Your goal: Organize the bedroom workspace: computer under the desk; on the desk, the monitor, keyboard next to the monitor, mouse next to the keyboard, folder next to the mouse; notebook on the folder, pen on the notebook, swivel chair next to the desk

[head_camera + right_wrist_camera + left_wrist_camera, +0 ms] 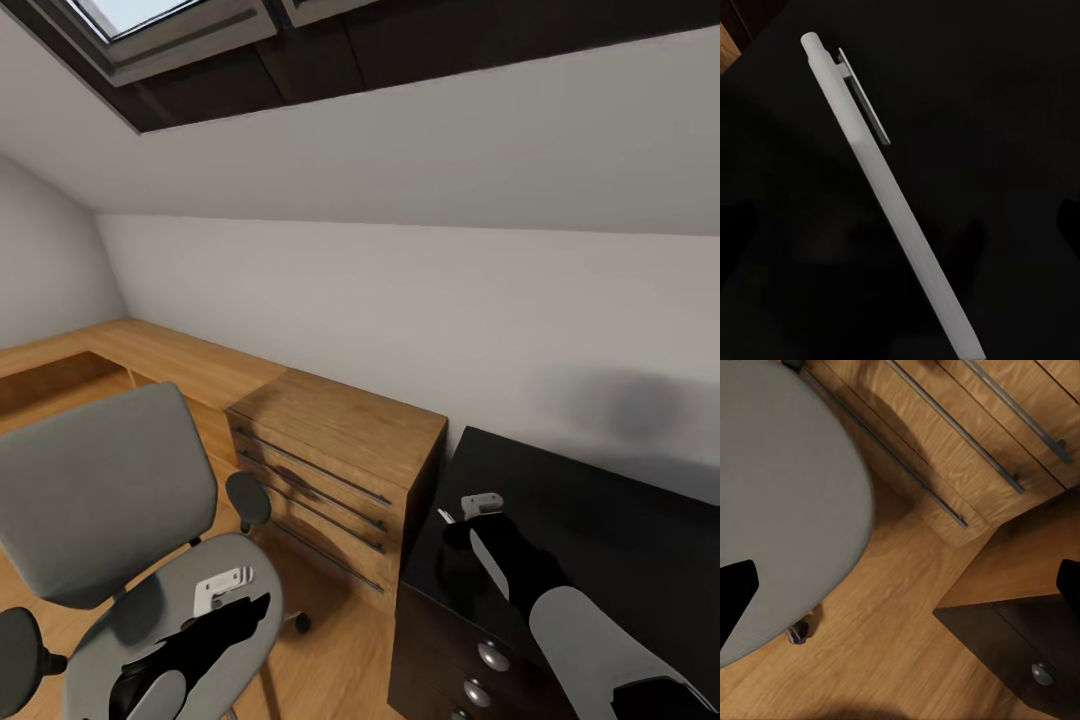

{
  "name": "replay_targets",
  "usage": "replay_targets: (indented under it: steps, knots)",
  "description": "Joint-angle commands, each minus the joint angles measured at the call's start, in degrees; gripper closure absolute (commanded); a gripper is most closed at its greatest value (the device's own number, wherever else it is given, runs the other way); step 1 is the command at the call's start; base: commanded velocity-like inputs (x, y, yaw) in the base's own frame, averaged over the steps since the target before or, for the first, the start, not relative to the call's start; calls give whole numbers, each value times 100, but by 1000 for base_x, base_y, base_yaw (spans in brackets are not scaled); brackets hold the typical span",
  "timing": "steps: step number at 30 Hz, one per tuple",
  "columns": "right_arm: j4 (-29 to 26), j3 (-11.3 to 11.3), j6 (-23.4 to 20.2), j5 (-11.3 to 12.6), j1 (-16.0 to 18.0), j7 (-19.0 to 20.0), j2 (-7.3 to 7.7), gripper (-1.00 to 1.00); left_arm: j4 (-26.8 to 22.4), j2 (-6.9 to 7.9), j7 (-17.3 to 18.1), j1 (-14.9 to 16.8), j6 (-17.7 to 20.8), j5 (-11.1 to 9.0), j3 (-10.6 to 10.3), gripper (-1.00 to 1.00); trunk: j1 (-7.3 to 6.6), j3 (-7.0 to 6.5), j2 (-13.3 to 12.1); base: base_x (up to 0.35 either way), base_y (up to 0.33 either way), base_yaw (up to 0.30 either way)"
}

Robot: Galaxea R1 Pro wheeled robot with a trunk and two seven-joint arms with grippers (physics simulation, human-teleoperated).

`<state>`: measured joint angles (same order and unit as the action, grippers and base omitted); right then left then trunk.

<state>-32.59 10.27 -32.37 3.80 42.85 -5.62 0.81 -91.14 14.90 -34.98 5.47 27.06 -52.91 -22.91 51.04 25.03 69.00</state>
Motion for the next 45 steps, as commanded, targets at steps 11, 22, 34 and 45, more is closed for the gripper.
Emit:
replay_targets:
  steps: [11,22,34,45]
  knots:
    - [-5,45,-32,42,4,-44,7,-100,-9,4,-54,6,0,-51,-12,-100,110,96,205,0,0,0]
    - [-3,45,-33,41,4,-44,7,-100,-9,-4,-54,6,0,-53,-12,-100,220,186,405,0,0,0]
    - [-5,45,-33,39,4,-44,7,-100,-6,-4,-60,6,-4,-70,-12,-100,286,240,526,0,0,0]
    - [-10,37,-33,34,4,-44,15,-100,-6,4,-61,6,-7,-67,-12,-100,308,258,566,0,0,0]
